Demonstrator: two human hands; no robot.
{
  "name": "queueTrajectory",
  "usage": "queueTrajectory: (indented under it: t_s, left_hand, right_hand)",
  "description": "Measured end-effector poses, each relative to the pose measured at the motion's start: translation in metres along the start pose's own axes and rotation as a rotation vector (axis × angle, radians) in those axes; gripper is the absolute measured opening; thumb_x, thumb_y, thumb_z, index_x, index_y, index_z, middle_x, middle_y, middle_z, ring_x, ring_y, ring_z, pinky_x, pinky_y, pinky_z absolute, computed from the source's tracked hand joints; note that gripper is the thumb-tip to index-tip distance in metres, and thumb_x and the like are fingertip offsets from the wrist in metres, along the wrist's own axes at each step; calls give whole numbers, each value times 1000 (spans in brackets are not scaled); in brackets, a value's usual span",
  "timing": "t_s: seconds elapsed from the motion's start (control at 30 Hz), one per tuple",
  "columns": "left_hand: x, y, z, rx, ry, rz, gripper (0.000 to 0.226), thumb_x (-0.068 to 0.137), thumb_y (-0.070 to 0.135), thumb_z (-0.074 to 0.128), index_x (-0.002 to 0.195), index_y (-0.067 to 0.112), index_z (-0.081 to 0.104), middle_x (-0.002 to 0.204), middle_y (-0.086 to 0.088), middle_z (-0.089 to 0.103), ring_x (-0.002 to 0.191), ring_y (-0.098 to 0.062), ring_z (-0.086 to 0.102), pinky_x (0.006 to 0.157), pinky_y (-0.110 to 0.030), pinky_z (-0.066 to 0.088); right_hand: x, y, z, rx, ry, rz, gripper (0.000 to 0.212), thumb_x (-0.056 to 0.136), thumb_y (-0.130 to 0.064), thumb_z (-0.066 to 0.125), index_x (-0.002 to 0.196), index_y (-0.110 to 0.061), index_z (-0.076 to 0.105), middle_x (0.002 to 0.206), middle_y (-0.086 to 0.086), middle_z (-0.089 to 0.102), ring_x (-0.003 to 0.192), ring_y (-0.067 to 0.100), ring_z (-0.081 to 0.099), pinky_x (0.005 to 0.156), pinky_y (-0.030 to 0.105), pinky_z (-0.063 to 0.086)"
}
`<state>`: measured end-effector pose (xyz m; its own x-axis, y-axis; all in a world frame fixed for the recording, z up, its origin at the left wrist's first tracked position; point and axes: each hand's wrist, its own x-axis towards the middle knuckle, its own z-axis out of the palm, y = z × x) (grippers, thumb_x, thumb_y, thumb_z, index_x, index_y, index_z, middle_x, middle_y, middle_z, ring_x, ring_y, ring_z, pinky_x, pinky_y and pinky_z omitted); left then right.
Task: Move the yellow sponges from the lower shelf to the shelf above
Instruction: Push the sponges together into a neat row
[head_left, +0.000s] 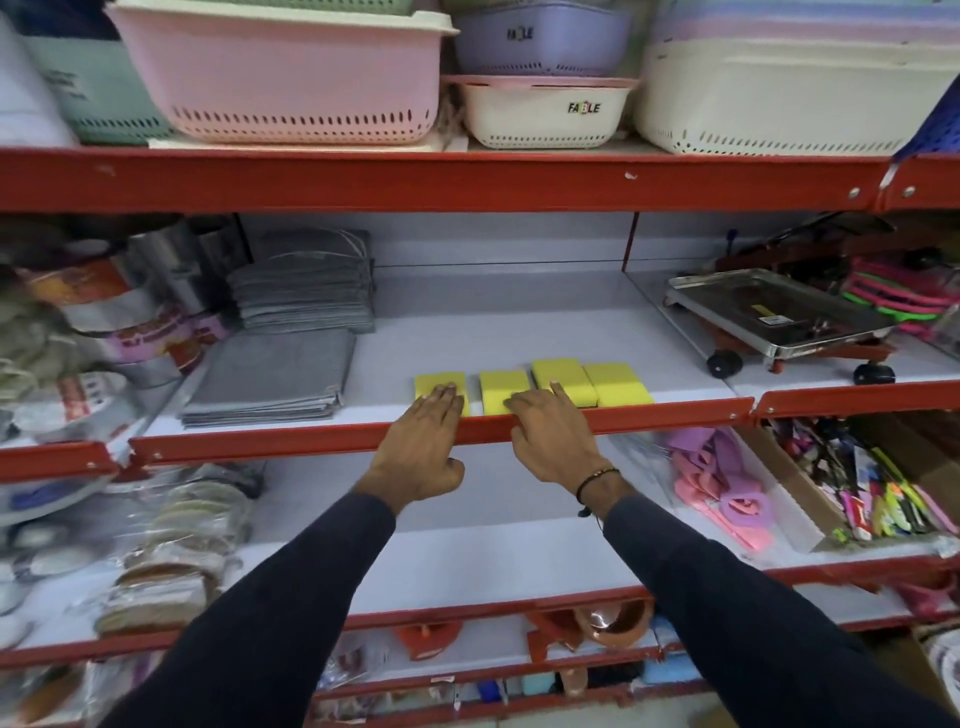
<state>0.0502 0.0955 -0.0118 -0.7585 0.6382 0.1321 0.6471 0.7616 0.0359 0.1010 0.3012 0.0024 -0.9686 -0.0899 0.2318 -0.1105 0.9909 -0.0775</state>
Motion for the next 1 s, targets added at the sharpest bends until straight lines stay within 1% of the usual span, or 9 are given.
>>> queueTrajectory:
  t_s: [0.17, 0.3, 0.4, 0.47, 0.57, 0.63, 0.7, 0.83, 1.0]
  left_hand:
    - [-1, 9, -7, -22, -32, -38, 92, 84, 26, 53, 164, -2, 19, 175, -21, 14, 164, -31, 13, 132, -36, 4]
    - [-2, 11, -8, -52, -37, -67, 93, 81, 26, 53, 164, -2, 21, 175, -22, 15, 164, -31, 15, 131, -33, 1]
    - [-3, 10, -8, -88, -25, -63, 96, 75, 28, 47, 163, -2, 24, 174, -22, 17, 163, -31, 17, 131, -34, 3]
    - [-3, 8, -7, -98, -28, -61, 96, 75, 28, 47, 164, -1, 22, 175, -20, 16, 164, -30, 15, 132, -35, 5]
    - [-2, 8, -4, -99, -13, -67, 98, 74, 30, 44, 164, -1, 22, 175, -20, 16, 164, -30, 15, 132, -35, 4]
    - [-2, 8, -2, -101, -4, -64, 98, 73, 30, 43, 164, -1, 23, 175, -20, 17, 163, -31, 15, 131, -35, 3]
    - [-2, 8, -1, -96, 8, -56, 98, 72, 30, 44, 163, -2, 25, 174, -20, 19, 163, -31, 17, 131, -35, 3]
    - [-1, 7, 2, -101, 27, -46, 98, 71, 29, 46, 161, -3, 30, 172, -22, 24, 162, -34, 22, 133, -40, 10]
    - [-2, 5, 6, -85, 31, -32, 98, 70, 30, 48, 161, -4, 31, 172, -23, 25, 161, -35, 23, 131, -39, 9]
  right_hand:
    - [3, -17, -1, 69, 32, 29, 50, 81, -19, 32, 111, -1, 68, 111, 16, 73, 105, 38, 64, 106, 45, 44]
    - [3, -31, 1, 149, 33, 28, 38, 88, -13, 41, 114, 0, 66, 117, 18, 70, 110, 39, 61, 99, 45, 49]
    - [5, -19, -14, 189, 49, 45, 44, 89, -12, 47, 128, 1, 61, 126, 23, 69, 115, 42, 62, 103, 45, 48]
    - [9, 7, -25, 106, 84, 111, 56, 85, -24, 40, 134, 0, 56, 132, 23, 66, 120, 39, 61, 106, 47, 45]
    - [8, 46, -26, -120, -72, 216, 55, 90, -30, 36, 136, -4, 51, 143, 18, 57, 134, 34, 51, 120, 53, 30]
    - [1, 54, -17, -154, -127, 201, 49, 93, -27, 38, 134, -5, 53, 141, 16, 59, 134, 33, 52, 125, 55, 22]
    - [-4, 50, -11, -180, -51, 167, 54, 87, -29, 27, 121, -6, 62, 128, 15, 67, 123, 34, 59, 124, 55, 24]
    - [-9, 27, -8, -130, 58, 128, 71, 74, -34, 7, 96, -2, 67, 100, 19, 72, 97, 40, 66, 105, 51, 44]
    - [-5, 9, -11, -8, 47, 170, 53, 79, -24, 26, 100, 1, 66, 106, 21, 71, 98, 41, 64, 93, 44, 47]
